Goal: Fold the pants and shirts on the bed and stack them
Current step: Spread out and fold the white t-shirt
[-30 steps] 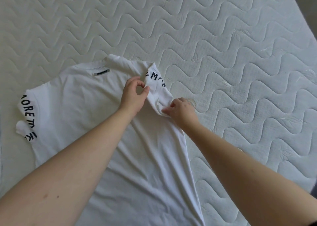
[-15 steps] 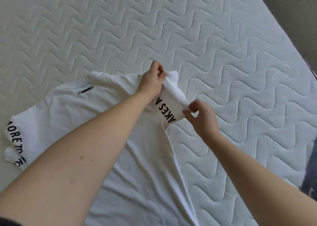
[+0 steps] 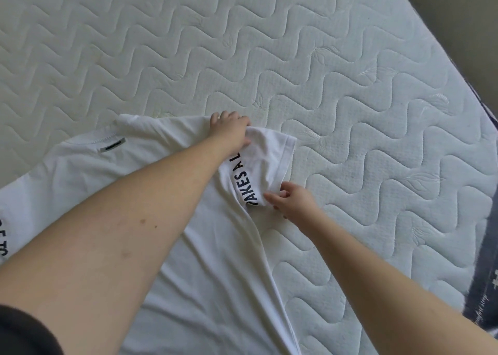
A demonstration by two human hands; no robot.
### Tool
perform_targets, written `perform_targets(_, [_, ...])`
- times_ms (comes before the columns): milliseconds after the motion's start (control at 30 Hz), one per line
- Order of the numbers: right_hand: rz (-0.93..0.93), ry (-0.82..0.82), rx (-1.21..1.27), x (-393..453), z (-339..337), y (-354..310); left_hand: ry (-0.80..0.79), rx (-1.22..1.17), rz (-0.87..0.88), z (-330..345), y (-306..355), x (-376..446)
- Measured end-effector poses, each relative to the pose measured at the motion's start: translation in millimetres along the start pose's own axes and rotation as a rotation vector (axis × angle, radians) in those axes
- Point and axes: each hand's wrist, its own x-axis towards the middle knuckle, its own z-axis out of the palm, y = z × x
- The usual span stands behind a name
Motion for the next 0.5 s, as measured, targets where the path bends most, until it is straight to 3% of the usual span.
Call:
perform_targets(133, [0.050, -0.029, 0.110, -0.2, 1.9, -17.6, 0.026, -0.105, 0.015, -10.8, 2.8, 5.6])
perform_targets(333, [-0.086, 0.323, 0.109, 2.8, -1.2, -18.7, 0.142, -0.379, 0.059, -17.6, 3.5, 7.0])
perform_targets(500, [0.141, 0.431, 0.240, 7.1, 6.9, -3.6, 0.222, -0.420, 0.019, -6.1, 11.1, 4.9])
